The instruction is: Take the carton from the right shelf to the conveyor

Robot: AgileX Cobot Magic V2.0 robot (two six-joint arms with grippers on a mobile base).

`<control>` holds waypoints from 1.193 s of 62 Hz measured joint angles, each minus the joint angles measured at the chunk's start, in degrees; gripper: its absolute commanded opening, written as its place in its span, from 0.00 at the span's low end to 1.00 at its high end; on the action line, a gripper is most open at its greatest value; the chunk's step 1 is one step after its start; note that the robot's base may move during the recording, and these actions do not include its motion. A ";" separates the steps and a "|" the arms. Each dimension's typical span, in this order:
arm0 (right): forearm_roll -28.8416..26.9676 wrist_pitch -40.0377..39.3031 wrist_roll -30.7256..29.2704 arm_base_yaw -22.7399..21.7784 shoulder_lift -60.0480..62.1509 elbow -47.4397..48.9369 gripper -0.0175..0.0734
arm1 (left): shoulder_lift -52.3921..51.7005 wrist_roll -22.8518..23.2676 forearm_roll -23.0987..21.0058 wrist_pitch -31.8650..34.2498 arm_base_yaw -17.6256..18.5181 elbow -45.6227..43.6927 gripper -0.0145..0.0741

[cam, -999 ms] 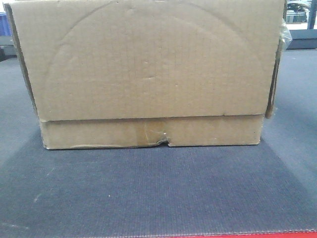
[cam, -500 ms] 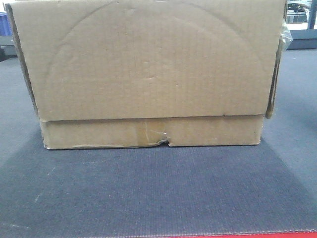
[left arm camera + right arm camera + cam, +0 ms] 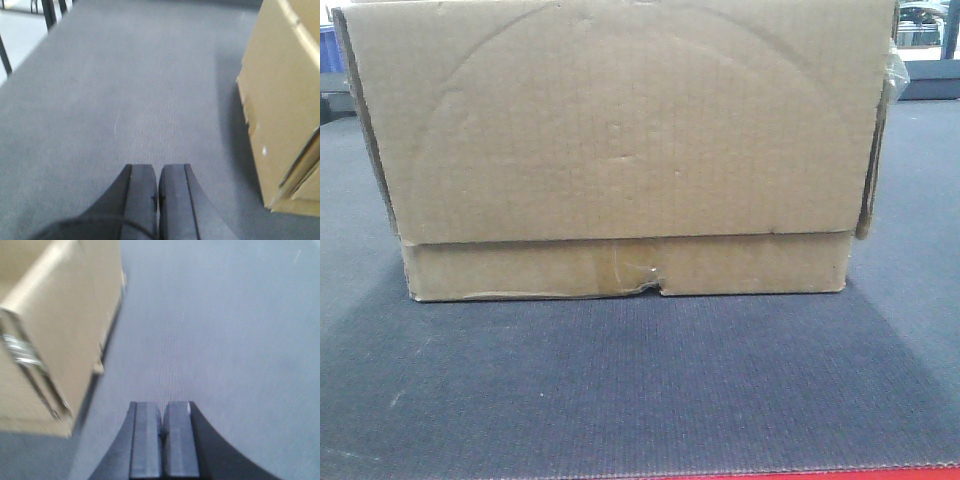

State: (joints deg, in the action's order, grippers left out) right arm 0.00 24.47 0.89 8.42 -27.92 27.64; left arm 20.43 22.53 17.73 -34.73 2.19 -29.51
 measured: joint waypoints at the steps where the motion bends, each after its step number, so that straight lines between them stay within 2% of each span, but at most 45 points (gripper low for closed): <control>1: 0.00 -0.28 -0.04 0.00 1.63 -0.49 0.11 | -0.91 0.00 0.00 0.00 0.00 0.13 0.18; 12: 0.00 -1.80 -0.89 0.00 14.56 -1.79 0.11 | -6.79 0.00 0.14 0.35 -0.12 0.21 0.18; 20: 0.00 -3.06 -0.89 0.00 18.44 -1.79 0.11 | -8.38 0.00 0.14 0.35 -0.12 0.21 0.18; 71: 0.00 -4.78 -0.89 0.00 19.03 -1.84 0.11 | -9.33 0.00 0.18 0.35 -0.38 0.21 0.18; 74: 0.00 -4.78 -0.89 0.00 19.03 -1.84 0.11 | -9.91 -1.13 -0.17 0.35 -0.64 0.21 0.18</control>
State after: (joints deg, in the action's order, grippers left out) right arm 0.00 19.70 0.00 8.42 -8.88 25.80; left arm 10.52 21.40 17.56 -34.38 1.55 -29.30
